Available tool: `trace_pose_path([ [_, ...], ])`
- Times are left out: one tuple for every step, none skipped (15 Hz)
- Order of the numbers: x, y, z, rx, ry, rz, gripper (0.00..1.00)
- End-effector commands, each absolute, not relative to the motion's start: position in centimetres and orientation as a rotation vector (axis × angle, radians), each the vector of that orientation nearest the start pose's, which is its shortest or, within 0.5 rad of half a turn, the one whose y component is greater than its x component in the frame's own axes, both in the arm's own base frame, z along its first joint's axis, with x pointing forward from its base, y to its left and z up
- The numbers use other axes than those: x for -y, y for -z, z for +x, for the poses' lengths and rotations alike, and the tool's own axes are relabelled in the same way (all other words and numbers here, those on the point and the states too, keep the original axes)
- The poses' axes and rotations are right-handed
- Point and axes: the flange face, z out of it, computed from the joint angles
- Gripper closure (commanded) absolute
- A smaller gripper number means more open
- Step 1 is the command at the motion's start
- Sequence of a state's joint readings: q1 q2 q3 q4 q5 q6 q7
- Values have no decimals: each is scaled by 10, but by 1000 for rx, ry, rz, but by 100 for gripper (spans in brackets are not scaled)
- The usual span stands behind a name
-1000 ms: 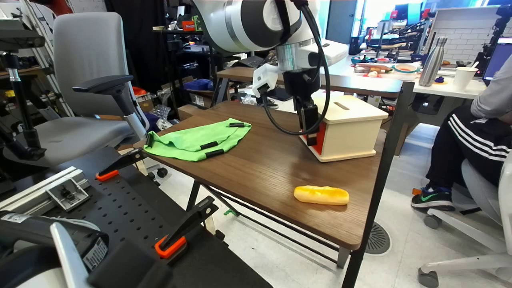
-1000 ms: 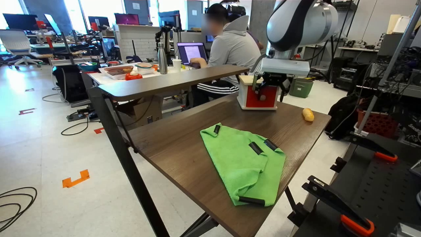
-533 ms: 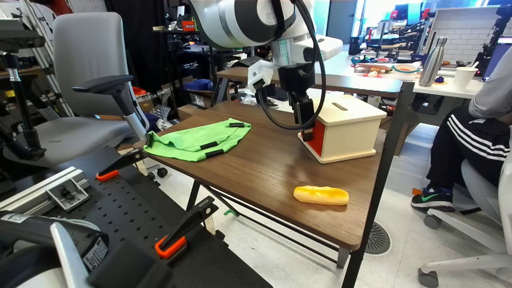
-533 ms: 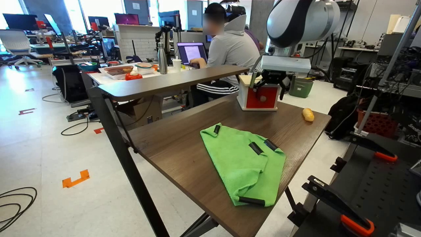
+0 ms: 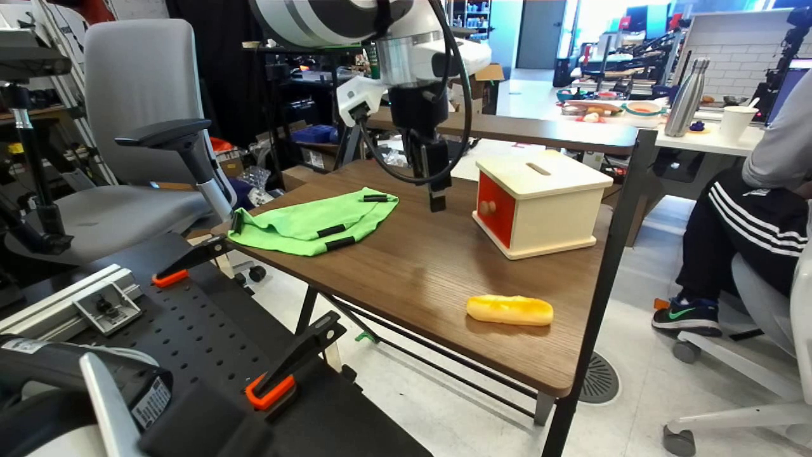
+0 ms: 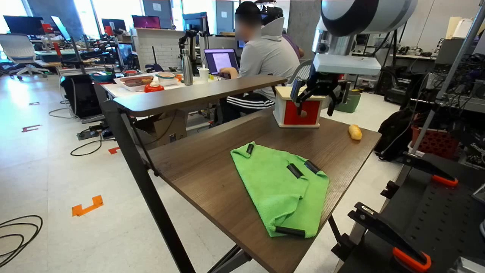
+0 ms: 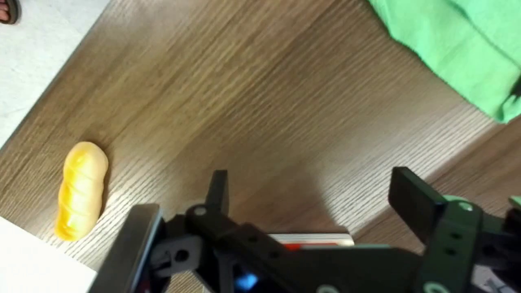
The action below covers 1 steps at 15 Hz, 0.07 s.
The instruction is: Close the drawer
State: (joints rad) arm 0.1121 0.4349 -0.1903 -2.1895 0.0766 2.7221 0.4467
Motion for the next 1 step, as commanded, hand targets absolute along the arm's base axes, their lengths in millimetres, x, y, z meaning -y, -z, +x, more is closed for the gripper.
trace_pose_path([
  [47, -203, 562, -884, 178, -3030, 0],
])
